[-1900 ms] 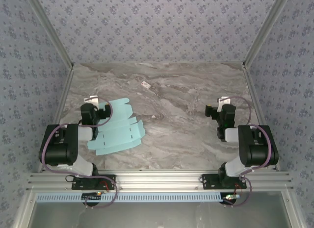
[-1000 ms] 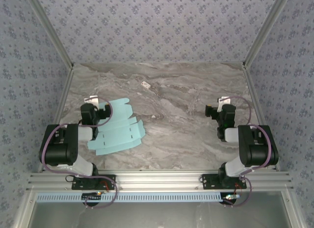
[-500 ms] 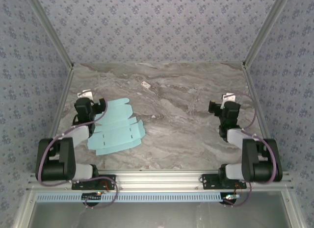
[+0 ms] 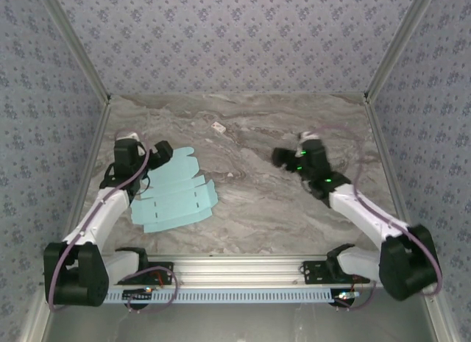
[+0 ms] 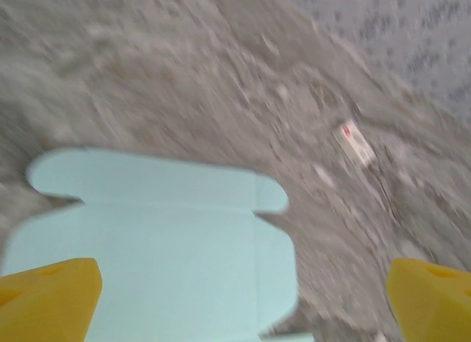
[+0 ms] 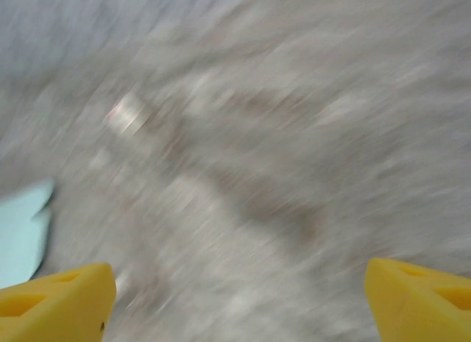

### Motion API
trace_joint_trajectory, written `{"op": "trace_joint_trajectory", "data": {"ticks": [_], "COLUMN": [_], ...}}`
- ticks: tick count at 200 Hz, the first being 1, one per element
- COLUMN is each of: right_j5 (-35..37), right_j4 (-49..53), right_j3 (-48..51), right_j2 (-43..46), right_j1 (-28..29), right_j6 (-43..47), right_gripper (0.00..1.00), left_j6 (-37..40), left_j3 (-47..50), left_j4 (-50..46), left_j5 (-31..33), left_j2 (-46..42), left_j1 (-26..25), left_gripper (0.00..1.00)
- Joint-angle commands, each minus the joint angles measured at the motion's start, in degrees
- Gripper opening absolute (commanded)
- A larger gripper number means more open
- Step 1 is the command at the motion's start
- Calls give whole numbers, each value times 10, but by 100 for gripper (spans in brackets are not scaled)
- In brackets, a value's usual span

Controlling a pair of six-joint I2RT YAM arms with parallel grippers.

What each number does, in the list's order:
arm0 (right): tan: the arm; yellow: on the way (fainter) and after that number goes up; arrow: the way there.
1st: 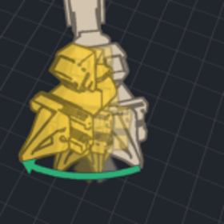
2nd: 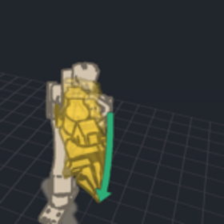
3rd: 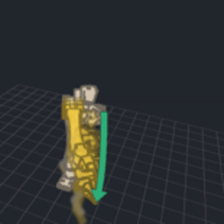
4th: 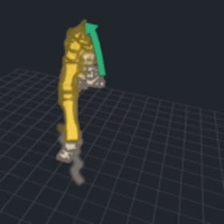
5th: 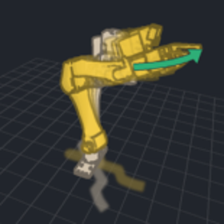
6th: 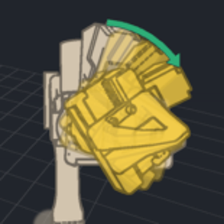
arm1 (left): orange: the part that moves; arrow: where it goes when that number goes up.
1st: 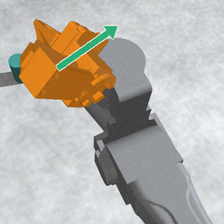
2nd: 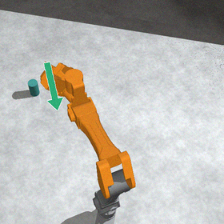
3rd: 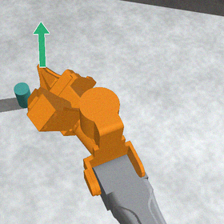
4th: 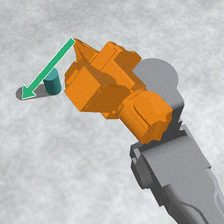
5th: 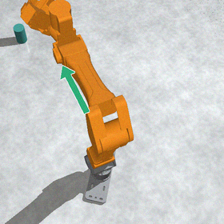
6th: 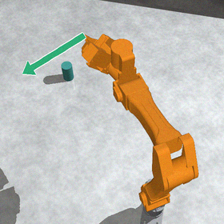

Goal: Fold the paper box

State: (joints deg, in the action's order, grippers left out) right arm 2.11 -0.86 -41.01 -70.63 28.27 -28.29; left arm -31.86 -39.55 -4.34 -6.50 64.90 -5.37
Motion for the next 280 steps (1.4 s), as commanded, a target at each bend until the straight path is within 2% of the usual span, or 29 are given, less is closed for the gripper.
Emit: {"op": "trace_joint_trajectory", "data": {"ticks": [1,28,79,104,120,134,166,212,236,256,280], "right_j5": [-30,-58,-139,-159,-161,-146,-106,-82,-130,-194,-264], "right_j4": [48,32,6,8,5,8,29,80,136,200,299], "right_j3": [-49,-115,-197,-219,-221,-221,-224,-232,-242,-263,-318], "right_j2": [-72,-181,-318,-352,-361,-365,-366,-292,-226,-172,-135], "right_j1": [90,169,221,238,245,250,253,231,181,126,56], "right_j6": [-58,-62,-73,-73,-73,-73,-66,29,119,206,306], "right_gripper": [90,86,65,53,50,44,24,5,1,0,0], "left_j6": [-10,-2,3,10,10,8,-4,-17,-3,60,198], "left_j3": [-53,-75,-79,-80,-78,-77,-77,-85,-97,-131,-186], "left_j4": [-78,-96,-103,-117,-119,-119,-115,-81,-35,-22,-32], "left_j5": [-61,-41,-8,8,15,20,21,0,-28,-43,-65], "left_j2": [17,29,24,21,18,13,0,-38,-54,-53,-33], "left_j1": [-24,-39,-54,-54,-54,-54,-54,-54,-65,-103,-173], "left_gripper": [99,99,99,99,99,99,99,98,97,96,93]}}
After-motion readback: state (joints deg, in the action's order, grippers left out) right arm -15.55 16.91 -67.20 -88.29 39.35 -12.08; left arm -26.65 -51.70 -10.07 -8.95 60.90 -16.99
